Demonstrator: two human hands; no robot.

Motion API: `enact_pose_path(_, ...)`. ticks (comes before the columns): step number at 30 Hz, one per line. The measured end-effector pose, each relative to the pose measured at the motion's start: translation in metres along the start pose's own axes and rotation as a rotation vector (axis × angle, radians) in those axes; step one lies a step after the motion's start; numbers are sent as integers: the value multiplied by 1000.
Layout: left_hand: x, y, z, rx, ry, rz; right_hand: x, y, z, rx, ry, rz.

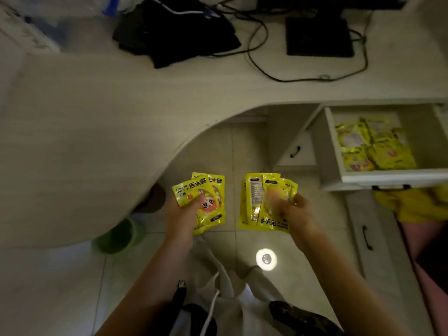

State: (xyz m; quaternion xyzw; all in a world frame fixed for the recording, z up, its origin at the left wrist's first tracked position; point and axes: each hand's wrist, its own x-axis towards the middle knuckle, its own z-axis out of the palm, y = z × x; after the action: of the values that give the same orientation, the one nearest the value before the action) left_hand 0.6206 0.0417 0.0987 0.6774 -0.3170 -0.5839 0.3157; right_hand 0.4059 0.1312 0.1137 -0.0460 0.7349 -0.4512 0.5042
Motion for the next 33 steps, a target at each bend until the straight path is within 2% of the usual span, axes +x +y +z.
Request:
enact_pose_path(7, -66, -46, 105, 84, -164, -7, -19, 35, -128, 134, 169, 72)
enact_pose_path(15, -103, -49, 199, 206, -340, 42, -21, 43, -213, 296, 335, 131)
enact_pose_path(22, -97, -32, 291, 248, -398, 49, 15, 8, -270, 381, 402, 112)
enact_pose_path(33, -58, 11, 424, 322, -430, 43, 101, -76, -342, 351, 444, 64)
